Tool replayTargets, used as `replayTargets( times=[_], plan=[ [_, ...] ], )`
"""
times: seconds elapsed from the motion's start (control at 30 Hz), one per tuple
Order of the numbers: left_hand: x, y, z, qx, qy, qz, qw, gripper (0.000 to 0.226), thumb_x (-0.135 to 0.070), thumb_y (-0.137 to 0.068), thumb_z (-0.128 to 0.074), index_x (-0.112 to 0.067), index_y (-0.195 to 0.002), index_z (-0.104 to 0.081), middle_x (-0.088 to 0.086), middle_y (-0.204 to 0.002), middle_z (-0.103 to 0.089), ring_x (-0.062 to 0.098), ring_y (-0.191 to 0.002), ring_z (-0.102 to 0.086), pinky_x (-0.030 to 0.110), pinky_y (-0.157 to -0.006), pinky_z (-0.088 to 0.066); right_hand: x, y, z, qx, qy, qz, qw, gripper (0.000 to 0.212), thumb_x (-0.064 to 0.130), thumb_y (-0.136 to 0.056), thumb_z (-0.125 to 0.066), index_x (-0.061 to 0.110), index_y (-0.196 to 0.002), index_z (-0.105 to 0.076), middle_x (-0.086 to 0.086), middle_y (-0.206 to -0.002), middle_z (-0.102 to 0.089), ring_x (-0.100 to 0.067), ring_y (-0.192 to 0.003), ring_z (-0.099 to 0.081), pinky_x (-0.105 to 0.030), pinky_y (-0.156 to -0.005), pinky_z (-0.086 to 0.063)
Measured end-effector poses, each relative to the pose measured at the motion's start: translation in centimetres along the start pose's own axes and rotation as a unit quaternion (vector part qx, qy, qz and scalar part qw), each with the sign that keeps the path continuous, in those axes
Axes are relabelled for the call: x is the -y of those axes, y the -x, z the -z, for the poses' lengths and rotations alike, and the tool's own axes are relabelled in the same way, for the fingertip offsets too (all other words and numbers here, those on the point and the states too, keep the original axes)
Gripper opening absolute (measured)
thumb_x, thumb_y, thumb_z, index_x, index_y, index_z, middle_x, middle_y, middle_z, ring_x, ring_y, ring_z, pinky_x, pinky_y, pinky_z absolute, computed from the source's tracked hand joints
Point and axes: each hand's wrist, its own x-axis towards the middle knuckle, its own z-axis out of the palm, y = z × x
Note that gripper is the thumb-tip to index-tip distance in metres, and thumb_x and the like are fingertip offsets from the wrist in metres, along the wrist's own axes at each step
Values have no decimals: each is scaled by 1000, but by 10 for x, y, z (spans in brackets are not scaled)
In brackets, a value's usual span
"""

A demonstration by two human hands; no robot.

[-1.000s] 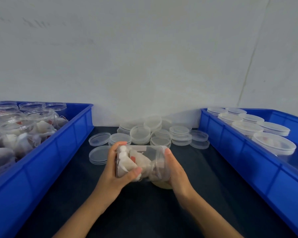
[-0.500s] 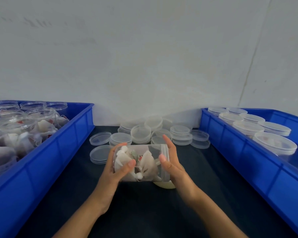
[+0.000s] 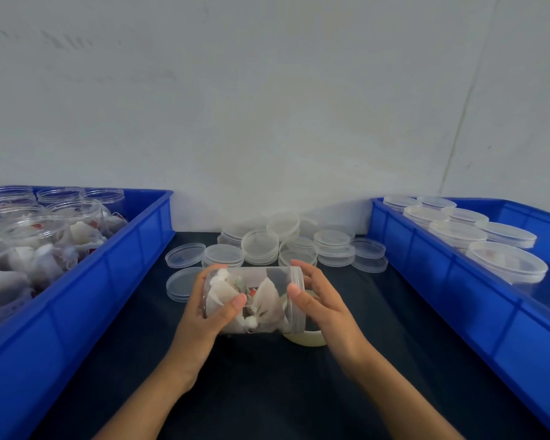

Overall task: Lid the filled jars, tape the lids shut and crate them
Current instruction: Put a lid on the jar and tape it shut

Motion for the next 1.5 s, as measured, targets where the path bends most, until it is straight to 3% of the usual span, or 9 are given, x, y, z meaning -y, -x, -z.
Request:
replayTargets(
  times=[0.23,0.37,0.47,0.73,0.83,0.97,1.27,1.4,1.5],
  plan=[
    [-6,4,-6,35,57,27,997,60,-54,-50,-80,-50,-106,-59,-11,-102,-72,11,-94,-70,27,-71,-57,-8,6,-10,-46,137,97,985,67,71,-89,-24,39,-148,-20,35,-146,-22,17,-134,-22,-9,-108,-25],
    [-8,6,-14,7,1,-19,1000,58,-38,-65,-86,-37,-113,-52,-14,-92,-70,6,-87,-70,18,-65,-55,-7,1,-13,-93,133,110,981,49,62,-91,-22,31,-120,-47,2,-124,-54,-16,-114,-53,-41,-100,-44],
    [-10,6,-16,10,-3,-40,999,55,-29,-66,-73,-28,-116,-50,-14,-91,-70,4,-84,-71,15,-63,-54,-4,-3,-12,-86,124,108,983,53,60,-92,-21,13,-95,-47,-13,-92,-48,-30,-86,-50,-53,-79,-46],
    [-11,2,1,66,-139,-55,987,78,-50,-59,-85,-40,-124,-43,-28,-104,-63,0,-95,-66,16,-68,-55,-7,-1,-11,-120,135,98,979,51,68,-88,-29,31,-117,-50,13,-105,-56,-10,-99,-56,-42,-88,-50],
    [-12,3,8,65,-359,-120,924,98,-69,-44,-81,-49,-130,-39,-37,-121,-48,-8,-110,-53,18,-82,-48,-9,1,-6,-123,189,85,971,61,75,-80,-34,44,-132,-42,15,-123,-52,-2,-109,-54,-33,-91,-51],
    [-8,6,-6,43,-530,-214,819,105,-60,-51,-84,-37,-140,-33,-28,-126,-37,-2,-113,-44,21,-89,-40,-8,1,-10,-91,199,128,967,66,72,-84,-40,40,-142,-37,22,-131,-44,7,-118,-46,-11,-93,-42],
    [0,4,2,-52,-394,-108,911,99,-50,-49,-89,-39,-130,-34,-29,-113,-45,-7,-93,-53,6,-67,-38,-18,-4,-3,-98,305,33,947,49,46,-98,-42,30,-144,-32,14,-138,-40,-3,-128,-38,-24,-106,-35],
    [10,0,3,-81,-246,-20,966,89,-30,-54,-91,-30,-120,-32,-25,-110,-47,-7,-98,-53,7,-65,-42,-28,0,-5,-34,433,-29,900,62,45,-92,-58,19,-143,-34,7,-142,-37,-15,-133,-31,-24,-108,-29],
    [16,-3,3,-65,-221,-2,973,85,-13,-64,-88,-27,-125,-30,-20,-109,-49,-16,-89,-57,5,-62,-45,-29,0,-5,-16,512,-25,858,42,42,-92,-58,17,-124,-51,3,-129,-46,-17,-123,-39,-25,-103,-33]
  ],
)
